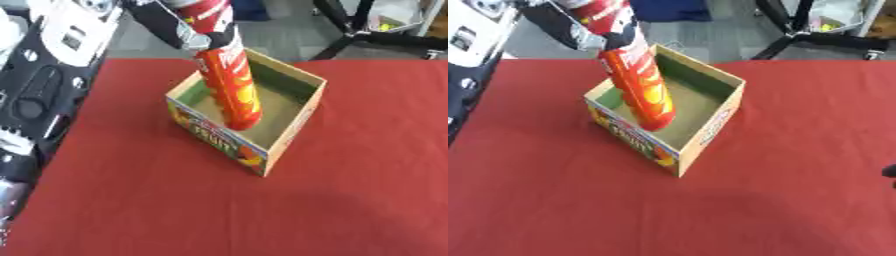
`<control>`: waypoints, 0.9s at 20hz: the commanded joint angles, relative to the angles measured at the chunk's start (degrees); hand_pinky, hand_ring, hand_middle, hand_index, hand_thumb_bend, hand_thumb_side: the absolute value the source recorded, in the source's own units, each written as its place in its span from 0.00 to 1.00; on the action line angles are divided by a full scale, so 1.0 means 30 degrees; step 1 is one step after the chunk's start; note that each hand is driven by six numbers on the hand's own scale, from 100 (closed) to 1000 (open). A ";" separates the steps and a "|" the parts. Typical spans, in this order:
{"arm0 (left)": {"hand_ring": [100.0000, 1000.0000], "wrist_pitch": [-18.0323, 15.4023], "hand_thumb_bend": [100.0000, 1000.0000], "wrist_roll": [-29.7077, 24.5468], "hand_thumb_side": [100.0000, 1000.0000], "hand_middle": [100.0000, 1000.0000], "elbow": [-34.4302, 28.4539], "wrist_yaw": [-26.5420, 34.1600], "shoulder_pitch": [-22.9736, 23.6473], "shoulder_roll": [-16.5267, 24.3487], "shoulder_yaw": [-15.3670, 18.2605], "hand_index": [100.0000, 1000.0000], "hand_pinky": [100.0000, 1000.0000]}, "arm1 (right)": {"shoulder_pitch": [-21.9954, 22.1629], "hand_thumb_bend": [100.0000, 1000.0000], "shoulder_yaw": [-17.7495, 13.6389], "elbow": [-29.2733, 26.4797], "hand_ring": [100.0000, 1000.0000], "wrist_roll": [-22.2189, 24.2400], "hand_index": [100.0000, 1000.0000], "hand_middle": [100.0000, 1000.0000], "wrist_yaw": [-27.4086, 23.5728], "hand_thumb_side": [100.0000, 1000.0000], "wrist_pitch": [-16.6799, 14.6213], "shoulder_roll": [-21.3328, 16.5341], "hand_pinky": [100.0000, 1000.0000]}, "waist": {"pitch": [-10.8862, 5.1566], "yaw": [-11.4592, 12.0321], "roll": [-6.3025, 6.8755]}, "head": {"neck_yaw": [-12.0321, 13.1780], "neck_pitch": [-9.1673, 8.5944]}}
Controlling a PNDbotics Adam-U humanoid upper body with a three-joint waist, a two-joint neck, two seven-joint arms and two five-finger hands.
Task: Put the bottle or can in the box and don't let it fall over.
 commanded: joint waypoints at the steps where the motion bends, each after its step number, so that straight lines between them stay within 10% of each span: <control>1: 1.00 -0.2721 0.00 -0.1973 0.32 0.97 0.0102 -0.0448 -0.0339 0.0224 0.0362 0.94 1.00 | -0.0049 0.00 -0.0035 -0.0135 0.54 0.0075 0.95 0.66 0.0080 0.47 -0.0009 -0.0186 0.66 | -0.0332 -0.0037 -0.0023 | 0.0057 -0.0247; 18: 1.00 -0.4980 0.03 0.0426 0.39 0.98 0.1677 -0.1387 -0.0136 -0.0172 0.0533 0.95 0.93 | -0.0154 0.00 0.0012 -0.0135 0.54 0.0156 0.95 0.66 0.0368 0.47 0.0225 -0.0001 0.66 | -0.0210 -0.0143 -0.0010 | 0.0230 -0.0304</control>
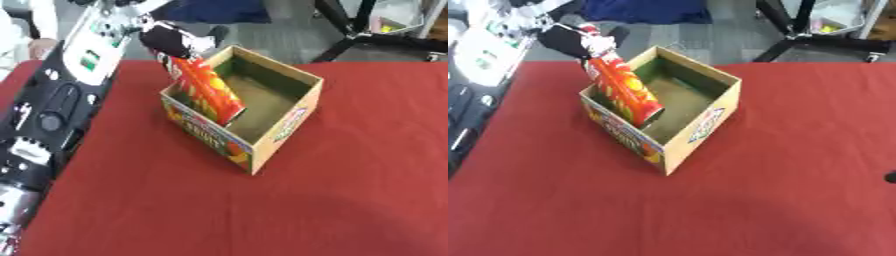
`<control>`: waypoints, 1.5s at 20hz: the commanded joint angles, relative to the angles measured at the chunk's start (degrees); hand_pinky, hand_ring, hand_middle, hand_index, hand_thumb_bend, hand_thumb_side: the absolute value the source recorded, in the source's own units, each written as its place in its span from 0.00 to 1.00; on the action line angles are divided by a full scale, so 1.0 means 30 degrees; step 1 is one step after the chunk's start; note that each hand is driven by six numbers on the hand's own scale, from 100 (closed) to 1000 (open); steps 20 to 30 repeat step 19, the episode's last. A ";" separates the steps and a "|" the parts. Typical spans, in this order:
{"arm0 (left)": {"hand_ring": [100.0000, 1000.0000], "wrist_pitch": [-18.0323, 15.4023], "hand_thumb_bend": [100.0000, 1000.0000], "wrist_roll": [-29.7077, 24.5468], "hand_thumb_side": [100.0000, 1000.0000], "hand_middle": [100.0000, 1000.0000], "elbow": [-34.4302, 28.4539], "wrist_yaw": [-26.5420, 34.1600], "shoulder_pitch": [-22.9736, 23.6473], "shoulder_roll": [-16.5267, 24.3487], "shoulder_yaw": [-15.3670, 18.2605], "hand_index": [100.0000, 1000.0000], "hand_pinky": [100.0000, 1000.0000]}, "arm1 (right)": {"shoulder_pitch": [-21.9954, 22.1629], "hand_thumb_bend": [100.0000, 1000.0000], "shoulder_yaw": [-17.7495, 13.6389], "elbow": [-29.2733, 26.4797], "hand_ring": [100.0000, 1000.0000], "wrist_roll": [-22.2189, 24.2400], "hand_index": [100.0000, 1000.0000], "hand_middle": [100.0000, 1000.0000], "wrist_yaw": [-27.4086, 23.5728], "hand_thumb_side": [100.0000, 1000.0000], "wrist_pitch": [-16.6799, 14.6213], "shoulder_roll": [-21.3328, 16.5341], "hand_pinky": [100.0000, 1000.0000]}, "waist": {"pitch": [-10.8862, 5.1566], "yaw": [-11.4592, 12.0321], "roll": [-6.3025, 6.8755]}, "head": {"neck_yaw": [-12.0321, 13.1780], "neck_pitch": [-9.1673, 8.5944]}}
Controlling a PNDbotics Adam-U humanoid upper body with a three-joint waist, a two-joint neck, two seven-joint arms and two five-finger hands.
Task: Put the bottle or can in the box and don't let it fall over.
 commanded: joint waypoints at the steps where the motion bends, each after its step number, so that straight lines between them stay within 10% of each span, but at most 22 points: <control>1: 1.00 -0.2441 0.03 -0.2228 0.39 0.98 -0.0118 0.0314 -0.0346 0.0176 0.0138 0.95 0.93 | -0.0112 0.00 -0.0042 -0.0135 0.54 0.0043 0.95 0.66 0.0113 0.47 0.0001 -0.0176 0.66 | -0.0326 0.0002 -0.0022 | 0.0011 -0.0105; 12: 0.96 -0.1787 0.00 -0.3119 0.44 0.94 -0.0978 0.3077 -0.0304 0.0387 0.0127 0.93 0.80 | 0.0072 0.00 -0.0013 -0.0135 0.54 -0.0065 0.95 0.66 -0.0121 0.47 -0.0050 -0.0383 0.66 | -0.0654 0.0205 -0.0030 | -0.0067 0.0096; 19: 0.89 0.1445 0.00 -0.3241 0.49 0.87 -0.5634 1.0771 0.1254 0.3415 -0.0058 0.89 0.61 | 0.0552 0.00 -0.0110 -0.0135 0.55 -0.0369 0.94 0.67 -0.0830 0.47 -0.0449 -0.1095 0.66 | -0.1327 0.0946 0.0110 | -0.1007 0.0717; 30: 0.89 0.1445 0.00 -0.3241 0.49 0.87 -0.5634 1.0771 0.1254 0.3415 -0.0058 0.89 0.61 | 0.0552 0.00 -0.0110 -0.0135 0.55 -0.0369 0.94 0.67 -0.0830 0.47 -0.0449 -0.1095 0.66 | -0.1327 0.0946 0.0110 | -0.1007 0.0717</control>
